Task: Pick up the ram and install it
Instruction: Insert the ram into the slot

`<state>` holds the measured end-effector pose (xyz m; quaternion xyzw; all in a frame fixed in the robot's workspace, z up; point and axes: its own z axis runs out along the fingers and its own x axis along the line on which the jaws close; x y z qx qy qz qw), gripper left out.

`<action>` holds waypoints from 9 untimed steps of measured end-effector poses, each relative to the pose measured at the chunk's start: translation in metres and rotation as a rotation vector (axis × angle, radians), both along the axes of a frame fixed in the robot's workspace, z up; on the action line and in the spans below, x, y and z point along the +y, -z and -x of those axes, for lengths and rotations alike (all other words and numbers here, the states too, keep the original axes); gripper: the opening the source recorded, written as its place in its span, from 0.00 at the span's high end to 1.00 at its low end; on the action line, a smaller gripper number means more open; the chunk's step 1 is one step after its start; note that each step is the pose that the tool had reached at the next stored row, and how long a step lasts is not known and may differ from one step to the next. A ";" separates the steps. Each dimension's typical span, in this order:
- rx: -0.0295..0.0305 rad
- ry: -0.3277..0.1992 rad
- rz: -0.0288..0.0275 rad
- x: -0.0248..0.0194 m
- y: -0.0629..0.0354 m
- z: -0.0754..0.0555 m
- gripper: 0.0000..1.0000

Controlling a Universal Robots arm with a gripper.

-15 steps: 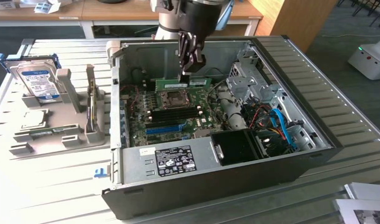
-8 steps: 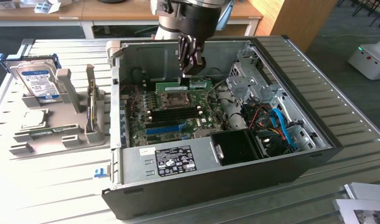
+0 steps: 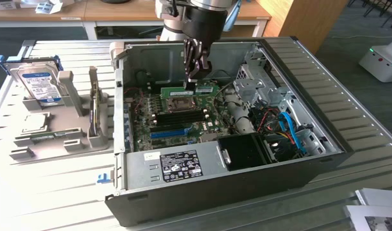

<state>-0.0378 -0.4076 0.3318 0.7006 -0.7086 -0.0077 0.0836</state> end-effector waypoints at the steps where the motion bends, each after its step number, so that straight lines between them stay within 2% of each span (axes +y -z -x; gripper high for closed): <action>1: -0.0001 0.000 -0.0002 0.0000 0.0002 0.000 0.88; 9: -0.0001 0.000 0.0054 0.0000 0.0037 0.000 0.88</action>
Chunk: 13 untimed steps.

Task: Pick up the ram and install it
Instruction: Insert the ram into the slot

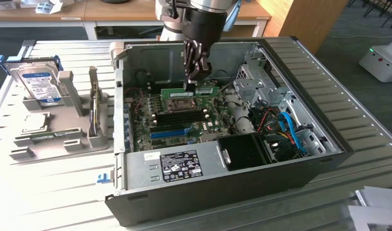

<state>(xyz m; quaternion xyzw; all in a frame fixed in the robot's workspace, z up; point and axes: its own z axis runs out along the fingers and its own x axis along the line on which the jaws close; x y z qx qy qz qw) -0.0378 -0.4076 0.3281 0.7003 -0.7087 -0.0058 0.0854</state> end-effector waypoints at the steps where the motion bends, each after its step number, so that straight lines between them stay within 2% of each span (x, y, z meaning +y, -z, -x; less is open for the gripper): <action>1: 0.0000 0.000 0.0006 0.0000 0.0004 0.000 0.88; 13: -0.0004 0.000 0.0068 0.0000 0.0059 0.000 0.88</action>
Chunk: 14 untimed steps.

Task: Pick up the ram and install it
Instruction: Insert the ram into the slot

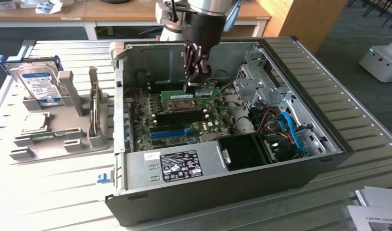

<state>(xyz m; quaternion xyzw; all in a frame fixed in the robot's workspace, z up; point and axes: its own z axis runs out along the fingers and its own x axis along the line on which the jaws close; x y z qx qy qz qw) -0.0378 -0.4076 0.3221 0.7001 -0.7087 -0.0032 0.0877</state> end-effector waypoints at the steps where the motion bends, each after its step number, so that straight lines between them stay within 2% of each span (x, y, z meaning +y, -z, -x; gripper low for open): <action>1: 0.0000 0.000 0.0003 0.0000 0.0004 0.000 0.88; 14: -0.0005 0.000 0.0010 0.0000 0.0066 0.000 0.88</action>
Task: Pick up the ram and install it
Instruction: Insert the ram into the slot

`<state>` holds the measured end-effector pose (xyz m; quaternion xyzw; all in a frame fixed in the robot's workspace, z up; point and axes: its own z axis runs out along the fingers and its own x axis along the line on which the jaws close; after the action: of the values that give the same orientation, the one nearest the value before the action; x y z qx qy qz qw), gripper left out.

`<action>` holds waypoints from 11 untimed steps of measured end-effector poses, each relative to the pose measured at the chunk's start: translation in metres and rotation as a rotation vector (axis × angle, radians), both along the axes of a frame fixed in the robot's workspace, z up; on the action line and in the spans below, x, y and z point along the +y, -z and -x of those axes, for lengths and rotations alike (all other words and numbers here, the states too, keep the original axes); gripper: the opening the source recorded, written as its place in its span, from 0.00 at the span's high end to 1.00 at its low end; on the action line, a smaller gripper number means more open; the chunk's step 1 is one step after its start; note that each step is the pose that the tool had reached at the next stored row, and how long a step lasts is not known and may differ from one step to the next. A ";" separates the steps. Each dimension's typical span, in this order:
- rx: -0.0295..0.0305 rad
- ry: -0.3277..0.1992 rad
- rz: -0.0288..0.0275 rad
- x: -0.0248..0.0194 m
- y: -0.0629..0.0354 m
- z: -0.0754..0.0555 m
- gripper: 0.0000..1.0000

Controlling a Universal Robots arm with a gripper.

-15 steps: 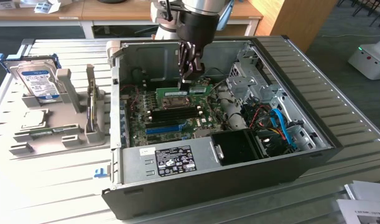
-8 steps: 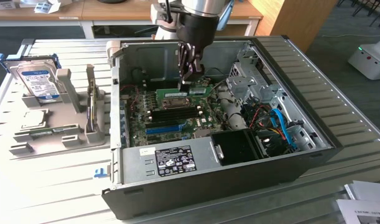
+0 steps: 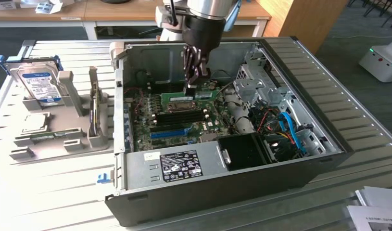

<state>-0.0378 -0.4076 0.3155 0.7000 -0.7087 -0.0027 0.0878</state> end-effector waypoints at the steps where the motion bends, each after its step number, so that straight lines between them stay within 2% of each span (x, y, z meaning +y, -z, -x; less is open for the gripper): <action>1: 0.0000 0.000 0.0000 0.0000 0.0005 0.000 0.88; 11: -0.0009 0.000 0.0008 0.0000 0.0066 0.000 0.88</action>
<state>-0.0378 -0.4076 0.3089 0.7000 -0.7088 -0.0021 0.0878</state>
